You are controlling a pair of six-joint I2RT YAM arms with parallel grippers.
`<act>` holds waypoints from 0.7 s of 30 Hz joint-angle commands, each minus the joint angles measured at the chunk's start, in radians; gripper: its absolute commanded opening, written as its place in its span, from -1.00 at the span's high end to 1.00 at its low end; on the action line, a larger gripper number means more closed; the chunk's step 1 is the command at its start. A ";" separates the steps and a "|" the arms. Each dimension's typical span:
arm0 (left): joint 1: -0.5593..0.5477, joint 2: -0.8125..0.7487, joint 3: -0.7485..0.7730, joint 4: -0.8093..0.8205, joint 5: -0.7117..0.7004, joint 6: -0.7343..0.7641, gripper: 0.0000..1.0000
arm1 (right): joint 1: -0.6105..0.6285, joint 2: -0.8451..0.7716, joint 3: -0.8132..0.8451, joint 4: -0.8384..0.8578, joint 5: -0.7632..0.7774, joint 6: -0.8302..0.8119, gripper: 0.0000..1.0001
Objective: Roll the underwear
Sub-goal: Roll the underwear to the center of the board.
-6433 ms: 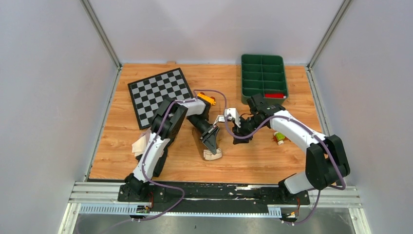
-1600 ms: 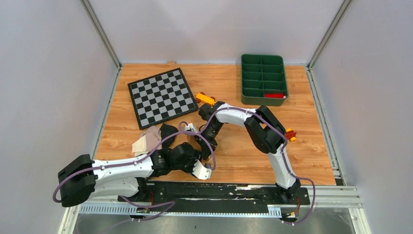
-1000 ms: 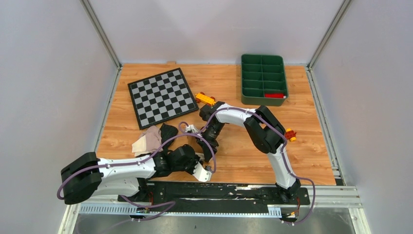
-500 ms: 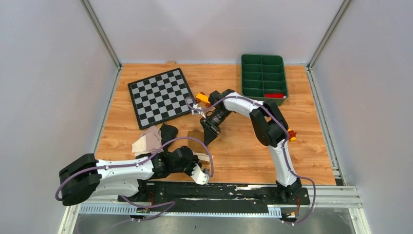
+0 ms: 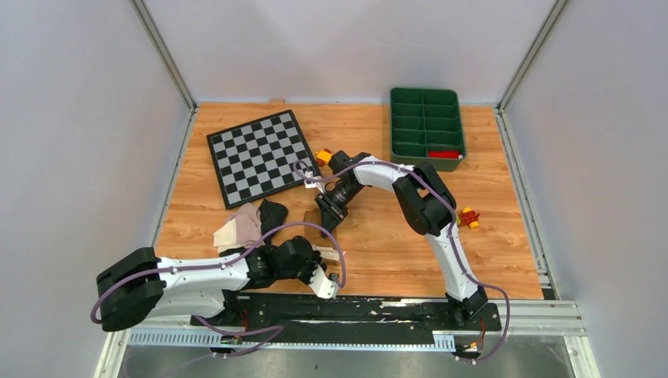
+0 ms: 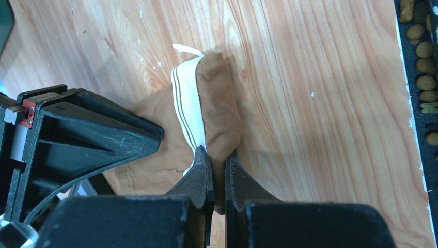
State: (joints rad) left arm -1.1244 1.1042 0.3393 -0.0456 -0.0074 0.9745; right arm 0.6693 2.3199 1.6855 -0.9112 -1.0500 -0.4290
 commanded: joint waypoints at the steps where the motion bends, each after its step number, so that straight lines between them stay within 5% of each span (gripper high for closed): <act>1: -0.003 0.007 0.040 -0.053 0.011 -0.068 1.00 | 0.002 0.003 0.001 0.069 0.302 0.130 0.58; 15: -0.003 0.051 0.269 -0.414 0.208 -0.314 1.00 | -0.054 -0.004 -0.122 0.035 0.495 0.030 0.56; 21: 0.007 0.098 0.274 -0.376 0.281 -0.324 1.00 | -0.055 -0.011 -0.115 0.032 0.501 0.019 0.56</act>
State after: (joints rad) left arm -1.1156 1.1893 0.5865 -0.3305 0.1200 0.7166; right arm 0.6437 2.2673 1.6043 -0.9531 -0.8883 -0.3050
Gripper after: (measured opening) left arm 0.048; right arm 0.211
